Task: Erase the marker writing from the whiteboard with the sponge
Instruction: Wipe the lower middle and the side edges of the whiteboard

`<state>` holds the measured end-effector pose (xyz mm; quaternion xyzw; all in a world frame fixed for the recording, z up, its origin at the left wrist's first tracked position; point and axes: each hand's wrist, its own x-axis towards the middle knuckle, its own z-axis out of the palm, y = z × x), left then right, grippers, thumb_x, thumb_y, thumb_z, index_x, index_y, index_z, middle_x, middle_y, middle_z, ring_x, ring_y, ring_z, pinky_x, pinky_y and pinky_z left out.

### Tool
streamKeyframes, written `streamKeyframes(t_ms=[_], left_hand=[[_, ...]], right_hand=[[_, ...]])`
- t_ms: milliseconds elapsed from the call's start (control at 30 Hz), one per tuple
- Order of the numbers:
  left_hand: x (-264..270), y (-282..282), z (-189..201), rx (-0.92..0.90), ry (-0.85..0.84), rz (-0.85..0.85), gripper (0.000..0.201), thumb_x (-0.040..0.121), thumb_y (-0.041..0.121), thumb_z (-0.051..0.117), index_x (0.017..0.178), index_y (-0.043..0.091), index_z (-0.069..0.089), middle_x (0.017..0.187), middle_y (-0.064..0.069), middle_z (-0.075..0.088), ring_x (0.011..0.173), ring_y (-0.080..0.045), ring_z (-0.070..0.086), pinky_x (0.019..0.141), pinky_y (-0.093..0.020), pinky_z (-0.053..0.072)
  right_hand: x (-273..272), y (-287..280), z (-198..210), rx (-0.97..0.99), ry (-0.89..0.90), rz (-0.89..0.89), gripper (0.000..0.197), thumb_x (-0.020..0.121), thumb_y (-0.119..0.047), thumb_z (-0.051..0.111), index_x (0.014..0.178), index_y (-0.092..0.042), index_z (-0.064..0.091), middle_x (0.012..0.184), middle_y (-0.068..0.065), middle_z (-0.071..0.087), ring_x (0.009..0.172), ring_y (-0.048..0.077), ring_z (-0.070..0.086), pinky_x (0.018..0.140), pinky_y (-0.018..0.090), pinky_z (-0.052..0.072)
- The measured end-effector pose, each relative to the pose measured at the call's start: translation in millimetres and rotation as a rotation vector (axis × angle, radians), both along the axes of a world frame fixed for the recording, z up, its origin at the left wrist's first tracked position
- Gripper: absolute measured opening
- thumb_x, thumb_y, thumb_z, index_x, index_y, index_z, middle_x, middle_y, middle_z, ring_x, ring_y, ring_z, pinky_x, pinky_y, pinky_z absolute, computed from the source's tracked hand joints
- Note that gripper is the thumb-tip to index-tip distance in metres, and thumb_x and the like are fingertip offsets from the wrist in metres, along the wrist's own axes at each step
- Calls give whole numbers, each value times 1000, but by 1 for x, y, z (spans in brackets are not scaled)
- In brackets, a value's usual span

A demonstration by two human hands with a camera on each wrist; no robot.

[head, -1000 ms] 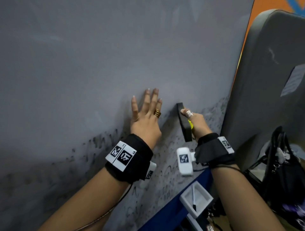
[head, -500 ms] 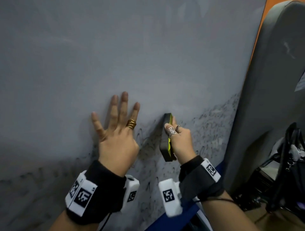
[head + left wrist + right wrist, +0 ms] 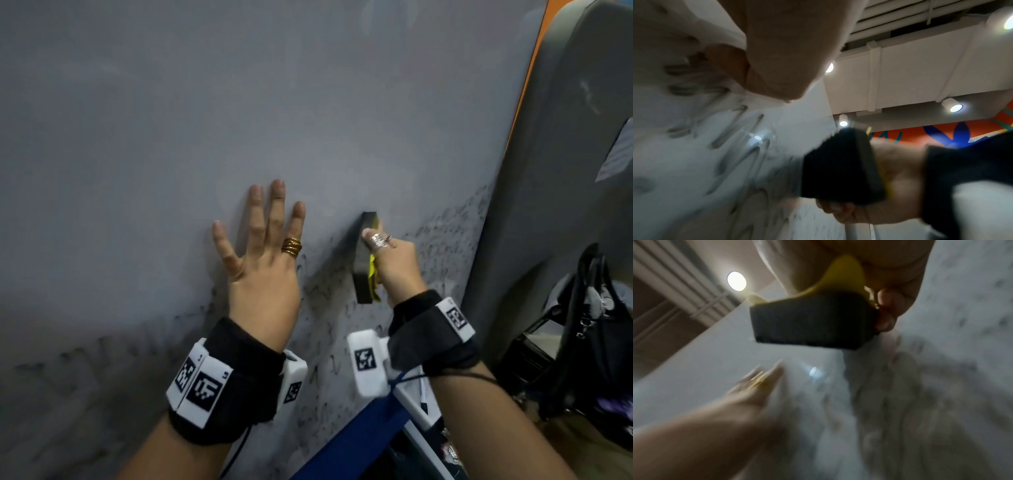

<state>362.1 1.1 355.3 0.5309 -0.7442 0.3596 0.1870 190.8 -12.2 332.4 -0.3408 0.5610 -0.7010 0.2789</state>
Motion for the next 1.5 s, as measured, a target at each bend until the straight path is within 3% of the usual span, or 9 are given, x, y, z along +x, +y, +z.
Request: streamKeyframes(t_ms=[100, 233, 333, 500, 767, 1000, 1133, 1300, 1500], left_hand=[[1, -2, 0, -23, -11, 0, 85, 81, 19, 35, 150, 22, -15, 155, -16, -23, 142, -35, -17, 95, -66, -20], [6, -3, 1, -18, -42, 0, 83, 81, 22, 34, 150, 24, -11, 156, -14, -21, 143, -34, -15, 96, -65, -19], [9, -2, 3, -12, -52, -4, 82, 81, 27, 32, 150, 25, -12, 156, -14, -22, 142, -33, -17, 95, -65, -20], [12, -2, 3, -14, -50, -19, 81, 88, 30, 39, 150, 25, -11, 154, -14, -25, 140, -34, -22, 95, -65, -21], [14, 1, 7, -35, -65, -20, 73, 88, 52, 24, 151, 26, -4, 156, -13, -21, 143, -31, -18, 95, -65, -21], [63, 19, -3, -14, 64, 15, 79, 87, 66, 22, 152, 30, -4, 157, -10, -19, 145, -31, -10, 101, -66, -16], [92, 27, -9, -27, 141, 58, 74, 91, 66, 24, 152, 33, -3, 159, -10, -10, 146, -33, -2, 100, -68, -6], [108, 32, -17, -26, 300, 1, 65, 93, 52, 32, 152, 33, 11, 160, -5, -3, 146, -27, -2, 98, -66, -6], [110, 28, -20, -7, 321, -35, 71, 89, 47, 36, 152, 32, 10, 158, -2, -12, 143, -24, -15, 102, -58, -16]], right_hand=[[43, 18, -10, -8, 137, 217, 27, 91, -19, 59, 96, 6, 67, 112, -11, 57, 97, 2, 53, 88, 31, 47], [52, 13, -18, -38, 265, 184, 49, 89, -30, 60, 130, -5, 54, 127, -11, 53, 113, 8, 55, 101, 38, 43], [20, -8, -18, -36, 172, -55, 50, 86, -33, 63, 125, -3, 58, 117, -5, 60, 107, 9, 54, 98, 35, 43], [-37, -28, -6, 114, -37, -189, 28, 83, -32, 66, 64, -13, 59, 65, 0, 51, 77, 19, 50, 73, 36, 40], [66, 15, -45, -47, 112, 201, 62, 79, -39, 65, 135, -16, 50, 126, -2, 59, 113, 11, 57, 99, 33, 45], [28, 0, -32, -39, 44, 60, 53, 86, -25, 64, 133, -4, 50, 135, -1, 52, 117, 5, 50, 109, 37, 37], [73, 18, -28, 1, 187, 53, 82, 64, -58, 58, 133, -15, 51, 110, -4, 66, 106, 14, 60, 99, 46, 45], [130, 43, -25, -35, 559, 83, 69, 78, -52, 49, 141, -27, 37, 80, -5, 48, 95, 19, 53, 89, 31, 41], [66, 8, -25, 10, 21, -56, 43, 85, -28, 64, 117, 0, 62, 100, -2, 59, 101, 12, 55, 95, 36, 43]])
